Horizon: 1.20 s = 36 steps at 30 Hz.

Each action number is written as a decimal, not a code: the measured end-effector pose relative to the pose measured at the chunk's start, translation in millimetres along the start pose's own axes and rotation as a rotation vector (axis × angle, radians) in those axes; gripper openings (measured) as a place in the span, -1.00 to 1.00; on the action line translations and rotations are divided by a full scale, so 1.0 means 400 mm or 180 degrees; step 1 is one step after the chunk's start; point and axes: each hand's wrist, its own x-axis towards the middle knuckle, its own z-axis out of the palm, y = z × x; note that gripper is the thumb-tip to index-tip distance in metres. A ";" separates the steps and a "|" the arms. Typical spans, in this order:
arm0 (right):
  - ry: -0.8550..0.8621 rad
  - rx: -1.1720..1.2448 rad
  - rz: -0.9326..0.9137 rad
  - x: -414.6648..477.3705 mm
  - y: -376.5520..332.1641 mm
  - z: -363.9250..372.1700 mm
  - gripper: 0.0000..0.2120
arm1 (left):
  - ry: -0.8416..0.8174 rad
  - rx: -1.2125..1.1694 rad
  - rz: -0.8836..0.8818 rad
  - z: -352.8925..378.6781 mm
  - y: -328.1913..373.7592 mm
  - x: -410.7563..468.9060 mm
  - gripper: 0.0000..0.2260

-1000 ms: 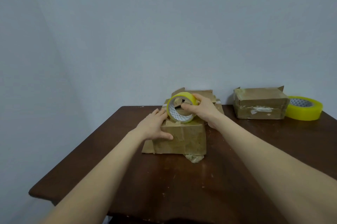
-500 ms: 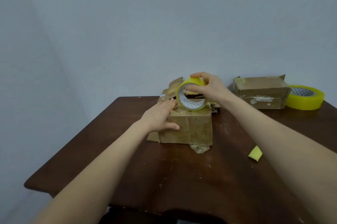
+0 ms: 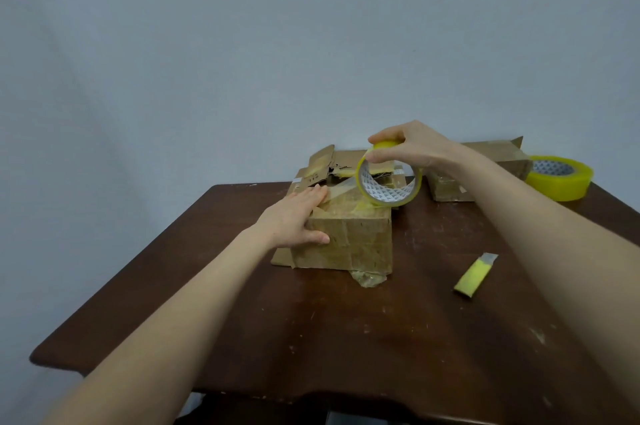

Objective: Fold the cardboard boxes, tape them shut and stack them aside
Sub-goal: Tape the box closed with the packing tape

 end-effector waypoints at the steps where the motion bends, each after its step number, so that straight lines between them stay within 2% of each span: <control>1: 0.0095 0.0069 0.0067 -0.003 0.004 0.002 -0.50 | -0.0012 -0.0001 -0.0051 -0.002 0.007 0.000 -0.09; 5: 0.0517 0.0561 0.0249 -0.028 0.019 0.025 -0.54 | 0.0129 0.0195 -0.0077 -0.006 0.075 0.011 -0.11; 10: 0.0424 0.0818 0.0033 -0.057 0.011 0.046 -0.55 | 0.0120 0.0281 0.0014 0.004 0.110 0.010 -0.28; 14: 0.0763 0.1337 0.0328 -0.073 0.035 0.067 -0.55 | 0.0109 0.0201 -0.0013 0.004 0.105 0.009 -0.35; 16: 0.0852 0.1330 0.0377 -0.076 0.038 0.059 -0.61 | 0.0135 0.0077 -0.0046 0.007 0.101 0.012 -0.34; 21: 0.0556 0.0878 0.0258 -0.081 0.014 0.020 -0.76 | 0.0048 -0.0014 -0.0041 0.010 0.093 0.008 -0.32; 26: 0.0293 0.0599 0.0536 -0.100 0.056 -0.041 -0.68 | 0.0016 0.0003 -0.0010 0.010 0.094 0.006 -0.32; 30: 0.0426 0.0789 0.0600 -0.121 0.082 -0.050 -0.70 | 0.0087 0.0036 0.0044 0.013 0.095 0.005 -0.32; 36: 0.0883 0.2071 0.0810 -0.168 0.140 0.006 -0.57 | 0.0078 0.0227 0.0036 0.010 0.103 0.002 -0.34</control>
